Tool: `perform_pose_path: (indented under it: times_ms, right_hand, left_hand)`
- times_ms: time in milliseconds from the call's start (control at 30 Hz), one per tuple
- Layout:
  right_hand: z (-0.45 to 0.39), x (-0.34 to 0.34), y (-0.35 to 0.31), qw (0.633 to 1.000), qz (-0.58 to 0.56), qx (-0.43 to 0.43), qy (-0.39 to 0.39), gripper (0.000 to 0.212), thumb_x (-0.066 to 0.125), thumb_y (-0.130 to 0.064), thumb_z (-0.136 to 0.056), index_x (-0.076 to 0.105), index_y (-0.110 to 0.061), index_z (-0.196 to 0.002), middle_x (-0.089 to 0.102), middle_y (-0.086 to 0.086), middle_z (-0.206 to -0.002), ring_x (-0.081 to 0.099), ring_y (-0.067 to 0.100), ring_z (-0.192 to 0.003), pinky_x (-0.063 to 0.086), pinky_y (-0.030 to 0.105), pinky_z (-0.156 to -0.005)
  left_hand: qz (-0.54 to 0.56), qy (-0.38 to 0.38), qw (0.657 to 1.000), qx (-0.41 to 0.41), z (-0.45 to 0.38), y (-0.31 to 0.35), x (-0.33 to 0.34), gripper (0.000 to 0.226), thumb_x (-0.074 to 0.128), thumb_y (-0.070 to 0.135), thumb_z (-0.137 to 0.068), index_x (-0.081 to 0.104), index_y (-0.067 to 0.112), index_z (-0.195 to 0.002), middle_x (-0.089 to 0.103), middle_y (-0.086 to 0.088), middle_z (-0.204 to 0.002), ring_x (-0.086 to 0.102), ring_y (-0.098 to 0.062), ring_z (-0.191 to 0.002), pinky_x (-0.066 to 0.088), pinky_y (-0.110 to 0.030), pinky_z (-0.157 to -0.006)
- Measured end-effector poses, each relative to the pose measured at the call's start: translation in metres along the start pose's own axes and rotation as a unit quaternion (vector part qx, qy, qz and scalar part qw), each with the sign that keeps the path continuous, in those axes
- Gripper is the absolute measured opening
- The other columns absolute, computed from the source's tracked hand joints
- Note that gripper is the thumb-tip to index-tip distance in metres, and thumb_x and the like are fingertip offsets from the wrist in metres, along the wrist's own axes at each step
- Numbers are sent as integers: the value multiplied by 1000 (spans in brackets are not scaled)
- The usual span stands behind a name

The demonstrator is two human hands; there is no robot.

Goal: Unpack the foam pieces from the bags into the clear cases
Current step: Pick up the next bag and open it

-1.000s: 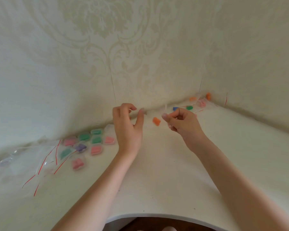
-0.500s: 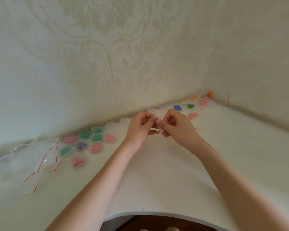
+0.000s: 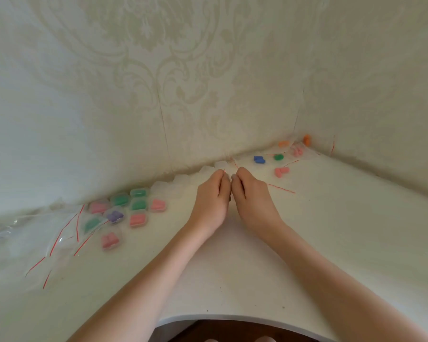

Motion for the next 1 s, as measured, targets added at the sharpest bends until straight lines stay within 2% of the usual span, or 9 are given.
perform_pose_path:
  times_ms: [233, 400, 500, 600, 667, 733, 800, 867, 1000]
  right_hand:
    - [-3, 3, 4, 984, 177, 9, -3, 20, 26, -26, -102, 31, -13, -88, 44, 2, -69, 45, 26, -68, 25, 34, -56]
    - [-13, -7, 10, 982, 174, 40, 68, 14, 31, -17, -99, 33, -11, -87, 47, 4, -68, 48, 28, -68, 27, 33, -57]
    - [-12, -14, 12, 975, 209, -10, 74, 12, 34, -18, -100, 33, -11, -90, 50, 7, -76, 47, 26, -68, 25, 30, -57]
    - [-10, -20, 11, 974, 180, -106, 83, 6, 49, -5, -92, 49, -6, -98, 51, 7, -97, 42, 16, -79, 28, 25, -61]
    - [-11, -21, 9, 969, 176, -156, 73, 25, 53, 10, -80, 61, -9, -93, 53, 8, -111, 44, 16, -90, 37, 27, -66]
    - [-11, -18, 8, 958, 211, -186, 56, 27, 53, 9, -73, 69, -13, -79, 57, 12, -122, 52, 26, -101, 44, 32, -70]
    - [-11, -12, 9, 954, 248, -166, 23, 22, 52, -1, -79, 71, -12, -78, 53, 11, -135, 50, 35, -116, 49, 41, -78]
    - [-11, -9, 14, 964, 243, -104, -22, 20, 47, -6, -86, 67, -8, -84, 41, 5, -147, 41, 30, -127, 47, 43, -88]
    - [-15, -8, 28, 984, 168, -37, -50, 27, 47, -6, -88, 64, -7, -109, 46, 5, -141, 49, 22, -122, 45, 35, -94]
  left_hand:
    - [-161, 2, 986, 32, -2, 3, -3, 33, 35, 13, -98, 28, 19, -66, 36, 3, -62, 32, -15, -56, 18, -32, -52]
    - [-238, -34, 970, 44, 2, 4, 3, 18, 37, 17, -98, 38, 11, -81, 49, -7, -78, 48, -30, -75, 22, -34, -59]
    - [-232, -13, 971, 59, 3, 3, 1, 24, 34, 22, -101, 37, 11, -80, 42, 1, -67, 44, -28, -68, 19, -33, -57]
    - [-228, 23, 971, 63, 1, 1, -5, 27, 31, 26, -102, 36, 12, -79, 36, 7, -61, 40, -25, -63, 17, -33, -57]
    - [-218, 31, 972, 77, 2, 2, -5, 25, 33, 25, -101, 37, 12, -80, 36, 7, -60, 40, -25, -62, 15, -33, -55]
    - [-200, 42, 974, 102, 4, 5, -4, 24, 35, 23, -101, 38, 12, -80, 41, 2, -61, 43, -27, -61, 17, -34, -54]
    - [-194, 54, 968, 151, 6, 8, -4, 26, 36, 25, -100, 41, 10, -80, 48, -5, -64, 47, -29, -60, 25, -36, -53]
    - [-209, 46, 955, 205, 9, 11, -1, 32, 32, 30, -96, 46, 7, -80, 52, -8, -65, 48, -27, -57, 29, -32, -50]
    - [-216, 38, 935, 277, 14, 16, 3, 23, 38, 25, -94, 51, 8, -84, 54, -1, -62, 47, -24, -53, 25, -25, -51]
Point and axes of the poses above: each hand's wrist, its own z-axis away from the middle knuckle, its own x-axis out of the palm, y = z × x, the point moved 3 cm from there along -z, towards the middle knuckle
